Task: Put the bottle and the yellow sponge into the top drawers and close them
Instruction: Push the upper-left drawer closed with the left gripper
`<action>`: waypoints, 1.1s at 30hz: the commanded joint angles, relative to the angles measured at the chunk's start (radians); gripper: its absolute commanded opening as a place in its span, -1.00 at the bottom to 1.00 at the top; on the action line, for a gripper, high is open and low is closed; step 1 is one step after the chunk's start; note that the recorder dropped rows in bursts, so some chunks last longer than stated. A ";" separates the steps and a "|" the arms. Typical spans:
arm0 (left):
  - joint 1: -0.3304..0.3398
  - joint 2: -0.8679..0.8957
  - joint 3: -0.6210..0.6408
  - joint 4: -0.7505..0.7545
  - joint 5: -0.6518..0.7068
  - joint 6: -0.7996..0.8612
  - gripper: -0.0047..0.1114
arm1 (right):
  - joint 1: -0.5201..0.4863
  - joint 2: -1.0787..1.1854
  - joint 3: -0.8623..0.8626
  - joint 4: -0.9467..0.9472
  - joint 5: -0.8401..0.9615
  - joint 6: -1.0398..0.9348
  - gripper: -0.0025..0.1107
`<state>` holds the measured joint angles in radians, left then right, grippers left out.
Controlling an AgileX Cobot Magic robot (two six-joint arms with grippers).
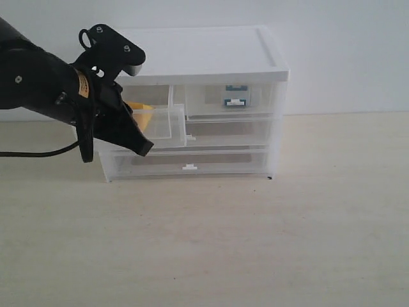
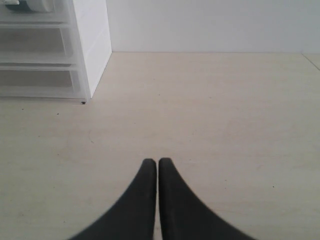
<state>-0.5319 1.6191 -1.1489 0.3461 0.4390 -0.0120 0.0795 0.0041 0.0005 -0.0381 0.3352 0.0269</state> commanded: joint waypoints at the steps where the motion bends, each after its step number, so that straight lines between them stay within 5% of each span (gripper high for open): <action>1: 0.008 0.013 -0.004 0.056 -0.088 -0.038 -0.85 | 0.001 -0.004 0.000 0.002 -0.005 -0.004 -0.96; 22: 0.116 0.135 -0.004 0.059 -0.566 -0.037 -0.85 | 0.001 -0.004 0.000 0.002 -0.005 -0.004 -0.96; 33: 0.156 0.183 -0.031 0.059 -0.611 -0.028 -0.85 | 0.001 -0.004 0.000 0.002 -0.005 -0.004 -0.96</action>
<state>-0.4063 1.7633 -1.1588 0.4242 -0.1263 -0.0413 0.0795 0.0041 0.0005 -0.0381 0.3352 0.0269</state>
